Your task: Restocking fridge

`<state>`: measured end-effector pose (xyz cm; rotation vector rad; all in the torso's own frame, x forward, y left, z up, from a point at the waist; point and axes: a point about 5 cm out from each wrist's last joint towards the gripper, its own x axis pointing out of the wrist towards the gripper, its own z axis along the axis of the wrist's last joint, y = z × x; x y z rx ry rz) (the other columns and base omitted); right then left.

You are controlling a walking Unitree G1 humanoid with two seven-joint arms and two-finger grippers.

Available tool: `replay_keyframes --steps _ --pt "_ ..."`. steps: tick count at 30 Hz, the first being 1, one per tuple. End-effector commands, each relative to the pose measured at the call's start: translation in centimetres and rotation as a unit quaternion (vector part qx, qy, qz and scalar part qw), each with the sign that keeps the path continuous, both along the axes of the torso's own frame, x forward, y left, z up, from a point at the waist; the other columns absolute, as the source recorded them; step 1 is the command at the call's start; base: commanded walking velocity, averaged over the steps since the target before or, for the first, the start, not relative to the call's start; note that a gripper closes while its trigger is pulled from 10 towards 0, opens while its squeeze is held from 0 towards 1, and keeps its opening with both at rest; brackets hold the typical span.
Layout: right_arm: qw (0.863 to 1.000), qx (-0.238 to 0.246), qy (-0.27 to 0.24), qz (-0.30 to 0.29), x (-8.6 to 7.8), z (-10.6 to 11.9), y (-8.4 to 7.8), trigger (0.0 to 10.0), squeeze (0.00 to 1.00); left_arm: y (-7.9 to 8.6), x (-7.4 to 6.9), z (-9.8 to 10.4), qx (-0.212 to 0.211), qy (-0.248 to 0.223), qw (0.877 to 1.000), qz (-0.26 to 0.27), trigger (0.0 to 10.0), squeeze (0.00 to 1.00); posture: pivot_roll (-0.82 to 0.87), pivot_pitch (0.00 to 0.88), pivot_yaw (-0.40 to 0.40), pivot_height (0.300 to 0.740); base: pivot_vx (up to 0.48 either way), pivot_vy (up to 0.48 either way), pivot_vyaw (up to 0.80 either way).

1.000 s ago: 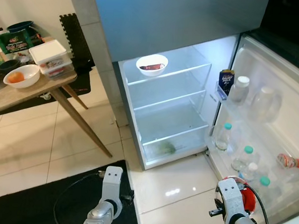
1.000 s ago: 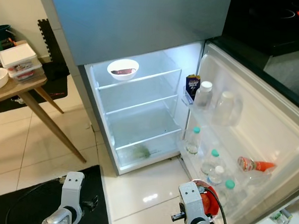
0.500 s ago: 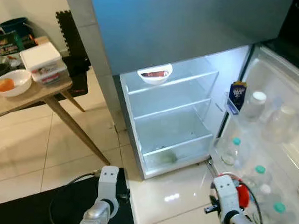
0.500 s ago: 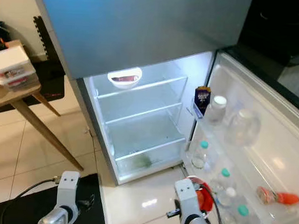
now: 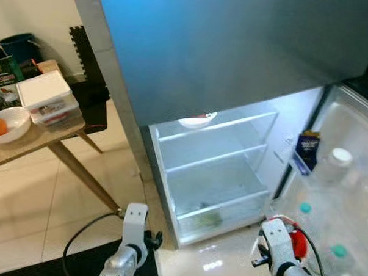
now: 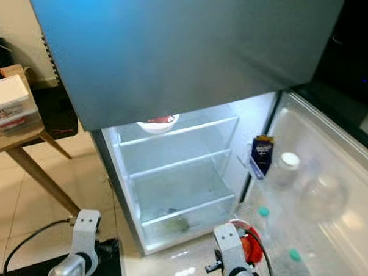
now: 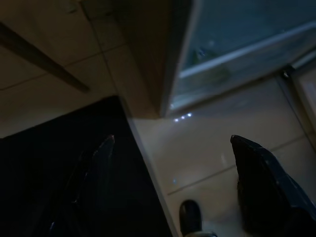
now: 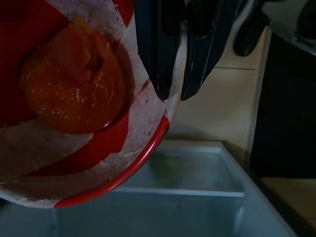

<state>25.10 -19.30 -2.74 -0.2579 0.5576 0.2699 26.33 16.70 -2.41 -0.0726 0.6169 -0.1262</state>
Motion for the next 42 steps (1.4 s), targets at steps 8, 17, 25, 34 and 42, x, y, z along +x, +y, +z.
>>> replay_keyframes --steps 8,17,25,34,42 --pt "1.000 0.020 -0.006 -0.016 0.09 0.16 -0.01 10.0 0.00 0.36 -0.65 -0.45 0.005 0.009 1.000 0.003 10.0 0.00 -0.07 0.111 0.092 0.740 0.344 0.000 0.60" --pt "1.000 0.011 0.001 -0.015 -0.16 -0.01 -0.42 10.0 0.00 0.23 -0.90 -0.65 0.015 0.010 1.000 0.005 10.0 0.00 -0.07 0.116 0.086 0.740 0.167 0.000 0.00" --pt "1.000 0.005 0.003 -0.017 -0.16 -0.03 -0.50 10.0 0.00 0.06 -0.99 -0.67 0.015 0.009 1.000 -0.003 10.0 0.00 -0.07 0.120 0.083 0.740 0.000 0.000 0.00" --pt "1.000 0.005 0.001 -0.019 -0.12 0.00 -0.50 10.0 0.00 0.03 -0.97 -0.60 0.012 0.007 1.000 0.002 10.0 0.00 -0.07 0.124 0.083 0.740 0.000 0.000 0.00" --pt "1.000 0.005 0.000 -0.020 -0.17 -0.01 -0.57 10.0 0.00 0.03 -0.95 -0.60 0.011 0.008 1.000 0.002 10.0 0.00 -0.08 0.122 0.087 0.740 0.000 -0.259 0.00"
